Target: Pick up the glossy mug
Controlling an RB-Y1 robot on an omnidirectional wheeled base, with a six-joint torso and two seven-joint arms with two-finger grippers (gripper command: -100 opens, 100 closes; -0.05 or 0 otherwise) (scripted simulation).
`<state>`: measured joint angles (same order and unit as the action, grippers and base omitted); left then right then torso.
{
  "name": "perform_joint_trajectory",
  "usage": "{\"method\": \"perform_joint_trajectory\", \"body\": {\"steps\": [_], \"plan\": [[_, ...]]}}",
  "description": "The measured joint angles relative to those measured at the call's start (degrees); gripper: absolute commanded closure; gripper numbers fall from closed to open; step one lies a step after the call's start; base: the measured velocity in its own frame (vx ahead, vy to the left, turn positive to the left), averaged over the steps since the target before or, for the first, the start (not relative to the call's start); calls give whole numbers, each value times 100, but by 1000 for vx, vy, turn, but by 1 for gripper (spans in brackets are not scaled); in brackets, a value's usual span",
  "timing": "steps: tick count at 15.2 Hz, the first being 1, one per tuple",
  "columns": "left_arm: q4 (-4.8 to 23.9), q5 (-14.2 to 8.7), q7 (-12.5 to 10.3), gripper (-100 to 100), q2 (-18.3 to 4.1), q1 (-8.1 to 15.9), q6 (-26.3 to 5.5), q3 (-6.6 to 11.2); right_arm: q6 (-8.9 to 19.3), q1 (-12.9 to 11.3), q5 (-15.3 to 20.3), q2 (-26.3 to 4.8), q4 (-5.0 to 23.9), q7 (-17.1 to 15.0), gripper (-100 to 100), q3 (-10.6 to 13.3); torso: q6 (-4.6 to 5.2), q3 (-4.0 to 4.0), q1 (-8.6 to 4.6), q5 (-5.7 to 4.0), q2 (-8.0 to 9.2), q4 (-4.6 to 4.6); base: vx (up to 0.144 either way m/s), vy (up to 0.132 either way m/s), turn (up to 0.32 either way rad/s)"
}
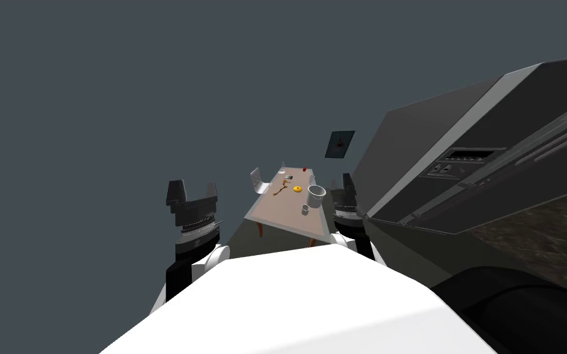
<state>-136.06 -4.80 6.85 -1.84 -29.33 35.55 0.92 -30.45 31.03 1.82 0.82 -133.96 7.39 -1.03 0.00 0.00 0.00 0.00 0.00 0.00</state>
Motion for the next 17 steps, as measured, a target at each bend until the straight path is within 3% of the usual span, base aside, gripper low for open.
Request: {"method": "perform_joint_trajectory", "body": {"steps": [10,17], "plan": [[0,0,0,0,0,1,0,-1,44,-67,197,-1050,581,17,-100,105,-2,11,14,3,20,4,-66,46,84],[0,0,0,0,0,1,0,0,45,-141,436,-1842,1287,49,-100,266,-2,4,8,2,7,1,-19,33,148]]}}
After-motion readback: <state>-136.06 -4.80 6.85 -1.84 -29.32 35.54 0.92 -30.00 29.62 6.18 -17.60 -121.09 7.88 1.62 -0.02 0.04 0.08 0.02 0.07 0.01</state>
